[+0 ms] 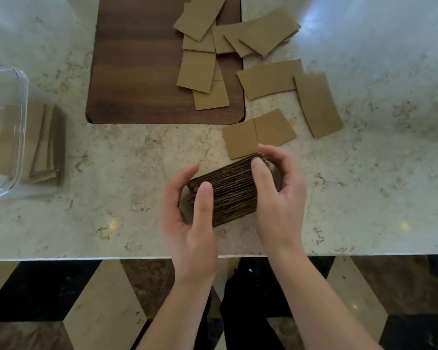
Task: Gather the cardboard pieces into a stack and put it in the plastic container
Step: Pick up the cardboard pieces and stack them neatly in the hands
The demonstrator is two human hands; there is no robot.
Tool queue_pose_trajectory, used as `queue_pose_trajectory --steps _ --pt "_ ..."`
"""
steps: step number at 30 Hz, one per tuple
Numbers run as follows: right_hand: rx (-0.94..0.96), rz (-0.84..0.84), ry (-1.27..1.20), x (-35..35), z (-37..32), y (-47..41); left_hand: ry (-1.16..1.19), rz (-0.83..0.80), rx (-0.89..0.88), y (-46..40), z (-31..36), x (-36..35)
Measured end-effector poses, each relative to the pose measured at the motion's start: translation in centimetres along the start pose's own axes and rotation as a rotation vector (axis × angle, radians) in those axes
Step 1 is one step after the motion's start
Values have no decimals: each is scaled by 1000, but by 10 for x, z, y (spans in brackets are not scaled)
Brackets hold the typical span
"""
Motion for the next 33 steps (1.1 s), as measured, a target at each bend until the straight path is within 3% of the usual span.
queue_pose_trajectory --steps 3,8,14,19,22,25,27,30,33 --pt "5 -70 -30 -5 -1 5 -32 6 2 0 -4 1" --pt "-34 74 -79 -3 1 9 30 125 100 -6 -10 -4" --pt "-21 96 64 -1 5 13 -128 40 66 -22 -13 -9" --pt "-94 -49 165 -4 2 -1 -168 50 89 -26 -9 -10" --pt "-74 -160 355 2 -7 -28 -175 53 100 -25 -8 -11" --pt "87 -199 599 1 -33 -64 -199 43 93 -24 -8 -10" --pt "164 -377 816 -21 -39 -81 -209 31 80 -26 -7 -11" --pt "187 -632 1076 -46 -29 -93 -195 28 86 -25 -7 -11" --pt "130 -652 1303 -43 -19 -100 -231 41 69 -26 -6 -10"
Point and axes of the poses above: each hand's wrist, its own y-axis away from the middle knuckle, its own x-axis out of the back of the hand, z = x × y, the point moved 9 cm from there along -y, towards the middle knuckle, and after that the axes turned 2 degrees about x, right-handed, at the moved point
